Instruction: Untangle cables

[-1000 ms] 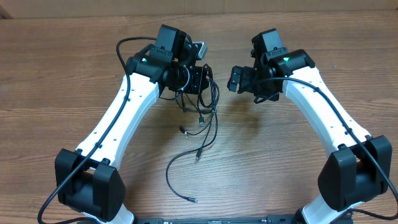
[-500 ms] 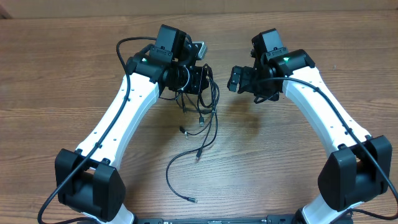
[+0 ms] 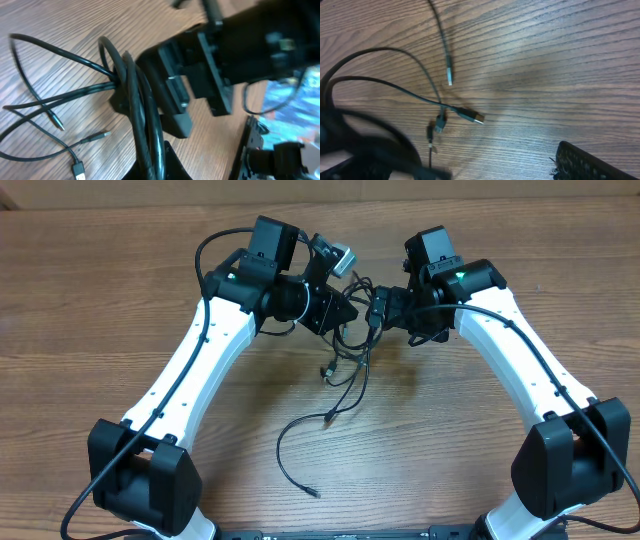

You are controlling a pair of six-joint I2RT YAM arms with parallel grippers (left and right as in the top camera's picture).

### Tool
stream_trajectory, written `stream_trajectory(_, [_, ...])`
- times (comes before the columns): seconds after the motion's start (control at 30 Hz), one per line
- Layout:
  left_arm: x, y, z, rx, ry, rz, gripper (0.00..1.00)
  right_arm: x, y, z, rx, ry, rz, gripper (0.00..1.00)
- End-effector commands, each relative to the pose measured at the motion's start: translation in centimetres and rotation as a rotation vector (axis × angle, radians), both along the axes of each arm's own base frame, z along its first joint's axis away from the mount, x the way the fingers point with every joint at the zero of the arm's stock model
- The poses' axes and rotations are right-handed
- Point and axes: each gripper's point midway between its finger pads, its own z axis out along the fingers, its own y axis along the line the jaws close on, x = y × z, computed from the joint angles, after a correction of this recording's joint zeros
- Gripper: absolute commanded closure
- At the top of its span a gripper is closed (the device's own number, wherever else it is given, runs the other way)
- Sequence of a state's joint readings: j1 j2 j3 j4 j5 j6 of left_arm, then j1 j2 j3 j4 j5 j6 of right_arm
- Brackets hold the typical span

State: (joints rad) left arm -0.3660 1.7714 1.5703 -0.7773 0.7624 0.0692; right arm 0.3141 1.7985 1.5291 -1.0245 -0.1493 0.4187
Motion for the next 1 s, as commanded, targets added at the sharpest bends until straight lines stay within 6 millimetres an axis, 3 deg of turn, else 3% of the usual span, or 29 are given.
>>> stream_trajectory(0.0, [-0.1,0.7,2.0,-0.128,-0.048,-0.097,0.96,-0.1,-0.2,-0.3,-0.007,0.005,-0.007,0.00])
stream_trajectory(0.1, [2.3,4.7,2.3,-0.166,0.067,0.077,0.96,-0.1,-0.2,-0.3,-0.007,0.005,-0.007,0.00])
stream_trajectory(0.17, [1.8,6.3,4.6,-0.323,0.115,0.041,0.96,-0.1,-0.2,-0.3,-0.007,0.005,-0.007,0.00])
stream_trajectory(0.27, [0.9,7.5,6.2,-0.420,0.047,-0.048,0.96,0.0,0.0,-0.2,0.003,0.003,-0.006,0.00])
stream_trajectory(0.33, [0.2,7.6,6.8,-0.464,0.037,-0.085,0.96,-0.6,1.7,0.2,0.102,0.029,0.030,0.00])
stream_trajectory(0.47, [-1.0,8.1,6.4,-0.461,0.009,-0.117,0.96,-0.4,3.6,1.2,0.213,0.021,0.067,0.00])
stream_trajectory(0.5, [-1.4,8.3,6.4,-0.468,-0.017,-0.133,0.96,-0.8,4.4,1.9,0.249,0.006,0.153,0.09])
stream_trajectory(0.57, [-1.3,8.5,5.8,-0.436,0.012,-0.109,0.96,-2.1,6.2,5.9,0.344,-0.081,0.366,0.14])
stream_trajectory(0.67, [-0.8,8.4,6.0,-0.448,0.116,-0.054,0.96,-2.3,6.2,11.0,0.360,-0.212,0.396,0.14])
stream_trajectory(0.73, [-0.2,8.1,6.0,-0.449,0.236,0.017,0.95,-2.2,6.2,14.0,0.382,-0.309,0.390,0.21])
stream_trajectory(0.87, [2.2,8.2,2.3,-0.253,0.438,0.312,0.96,-1.1,7.0,14.4,0.466,-0.254,0.228,0.36])
stream_trajectory(0.97, [3.6,7.3,3.1,-0.287,0.441,0.355,0.96,0.1,8.0,13.2,0.503,-0.170,0.062,0.42])
